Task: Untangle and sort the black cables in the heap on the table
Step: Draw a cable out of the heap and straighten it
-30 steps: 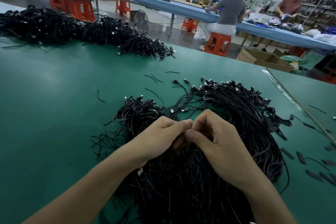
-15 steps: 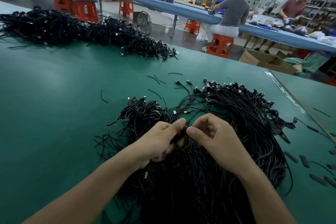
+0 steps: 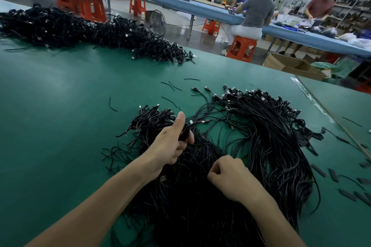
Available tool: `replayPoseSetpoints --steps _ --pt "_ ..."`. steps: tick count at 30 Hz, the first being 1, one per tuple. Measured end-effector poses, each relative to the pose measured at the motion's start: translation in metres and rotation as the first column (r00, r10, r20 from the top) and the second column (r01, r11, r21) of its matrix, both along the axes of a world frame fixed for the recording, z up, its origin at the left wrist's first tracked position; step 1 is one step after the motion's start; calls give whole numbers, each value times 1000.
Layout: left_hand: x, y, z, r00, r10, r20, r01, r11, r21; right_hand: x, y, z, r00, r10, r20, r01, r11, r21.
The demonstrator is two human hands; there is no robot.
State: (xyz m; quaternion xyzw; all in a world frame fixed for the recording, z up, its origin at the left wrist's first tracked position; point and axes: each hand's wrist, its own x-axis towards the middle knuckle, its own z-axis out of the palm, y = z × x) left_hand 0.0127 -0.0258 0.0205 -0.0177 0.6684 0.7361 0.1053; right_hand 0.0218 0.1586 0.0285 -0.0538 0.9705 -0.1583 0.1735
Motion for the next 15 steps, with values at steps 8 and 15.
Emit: replayPoseSetpoints --steps 8,15 --pt "3 3 4 999 45 12 -46 998 40 9 14 37 999 -19 -29 21 995 96" --pt "5 6 9 992 51 -114 -47 998 43 12 32 57 981 23 -193 -33 998 -48"
